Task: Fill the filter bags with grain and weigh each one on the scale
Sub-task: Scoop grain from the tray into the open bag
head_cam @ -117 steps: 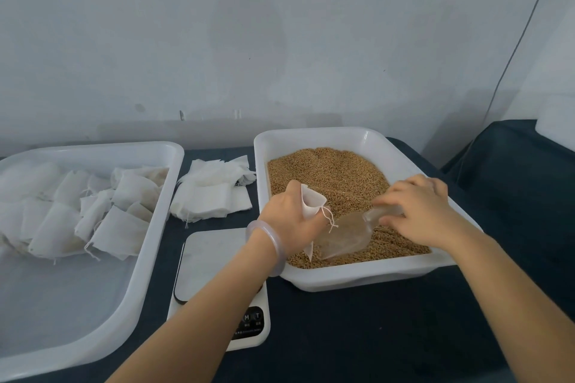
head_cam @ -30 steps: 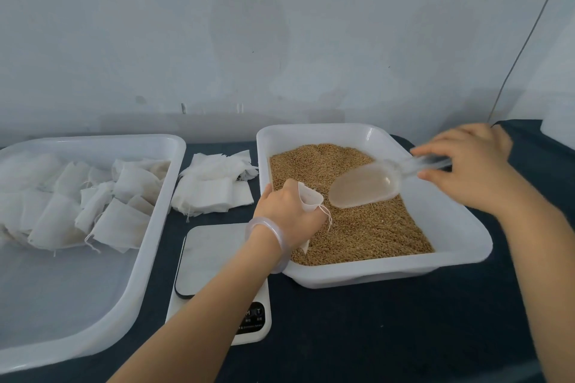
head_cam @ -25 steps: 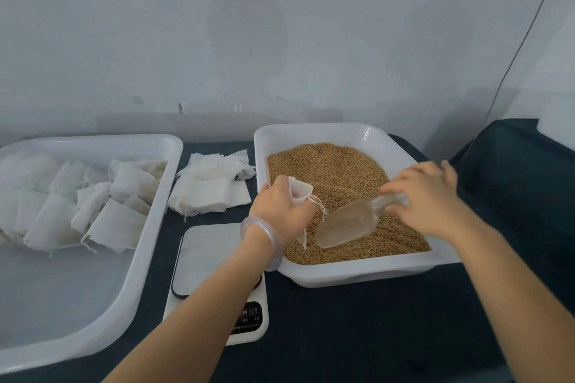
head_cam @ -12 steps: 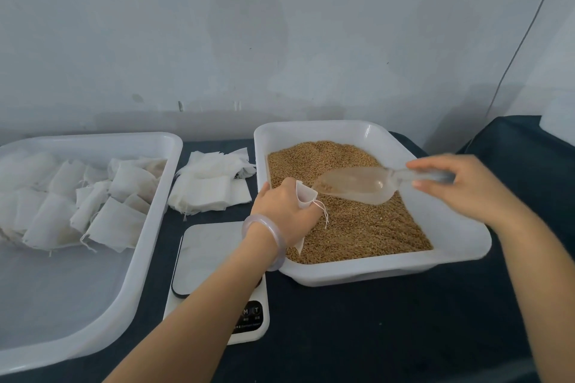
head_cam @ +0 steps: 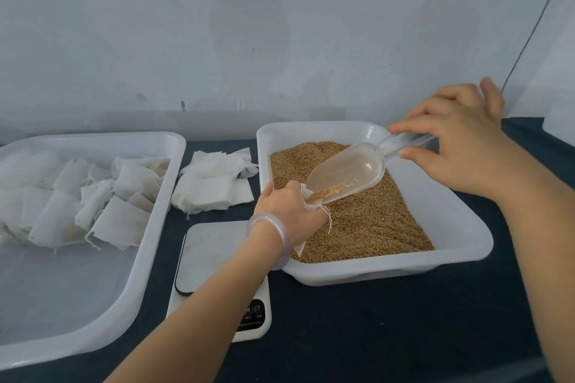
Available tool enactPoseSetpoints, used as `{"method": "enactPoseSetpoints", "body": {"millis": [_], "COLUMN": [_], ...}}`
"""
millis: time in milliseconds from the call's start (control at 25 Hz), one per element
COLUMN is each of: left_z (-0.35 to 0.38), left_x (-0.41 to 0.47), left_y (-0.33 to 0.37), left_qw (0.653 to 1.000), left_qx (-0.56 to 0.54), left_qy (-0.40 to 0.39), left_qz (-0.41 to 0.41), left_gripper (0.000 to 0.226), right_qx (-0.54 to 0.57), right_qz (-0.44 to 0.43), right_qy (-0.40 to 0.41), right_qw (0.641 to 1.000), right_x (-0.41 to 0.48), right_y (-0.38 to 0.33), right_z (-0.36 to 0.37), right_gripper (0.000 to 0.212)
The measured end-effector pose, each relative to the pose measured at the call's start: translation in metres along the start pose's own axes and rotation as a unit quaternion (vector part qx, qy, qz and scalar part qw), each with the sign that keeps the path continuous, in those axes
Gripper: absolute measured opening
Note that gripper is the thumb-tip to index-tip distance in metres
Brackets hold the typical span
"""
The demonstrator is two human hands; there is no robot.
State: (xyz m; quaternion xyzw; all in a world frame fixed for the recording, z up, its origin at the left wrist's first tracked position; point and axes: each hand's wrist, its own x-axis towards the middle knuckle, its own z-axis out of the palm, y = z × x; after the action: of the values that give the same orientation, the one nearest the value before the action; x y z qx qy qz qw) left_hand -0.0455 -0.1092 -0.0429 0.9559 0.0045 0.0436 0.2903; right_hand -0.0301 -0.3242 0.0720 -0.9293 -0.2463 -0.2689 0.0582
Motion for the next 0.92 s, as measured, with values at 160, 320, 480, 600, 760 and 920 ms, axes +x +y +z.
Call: {"method": "enactPoseSetpoints", "body": {"millis": [160, 320, 480, 600, 760, 920], "left_z": [0.001, 0.002, 0.002, 0.002, 0.002, 0.001], "left_x": [0.000, 0.001, -0.001, -0.001, 0.001, 0.002], "left_y": [0.000, -0.001, -0.003, -0.007, -0.012, -0.013], "left_qw": [1.000, 1.000, 0.999, 0.989, 0.964, 0.939], "left_qx": [0.009, 0.013, -0.044, -0.138, -0.253, -0.334], "left_qy": [0.005, 0.006, 0.016, 0.046, 0.058, 0.066], "left_qz": [0.002, -0.004, -0.014, -0.026, -0.048, -0.055], "left_gripper": [0.024, 0.037, 0.024, 0.016, 0.025, 0.040], "right_qx": [-0.021, -0.017, 0.060, 0.024, 0.010, 0.023], "right_qz": [-0.032, -0.034, 0.120, 0.203, 0.175, 0.182], "right_qy": [0.013, 0.026, -0.043, -0.092, -0.221, -0.291], "right_qw": [0.999, 0.999, 0.990, 0.975, 0.960, 0.939], "right_x": [-0.001, -0.001, -0.008, -0.023, -0.039, -0.039], "right_y": [-0.008, 0.001, 0.025, 0.029, 0.019, 0.016], "right_z": [-0.004, 0.004, 0.034, 0.074, 0.115, 0.125], "right_gripper": [0.031, 0.031, 0.031, 0.030, 0.023, 0.012]}}
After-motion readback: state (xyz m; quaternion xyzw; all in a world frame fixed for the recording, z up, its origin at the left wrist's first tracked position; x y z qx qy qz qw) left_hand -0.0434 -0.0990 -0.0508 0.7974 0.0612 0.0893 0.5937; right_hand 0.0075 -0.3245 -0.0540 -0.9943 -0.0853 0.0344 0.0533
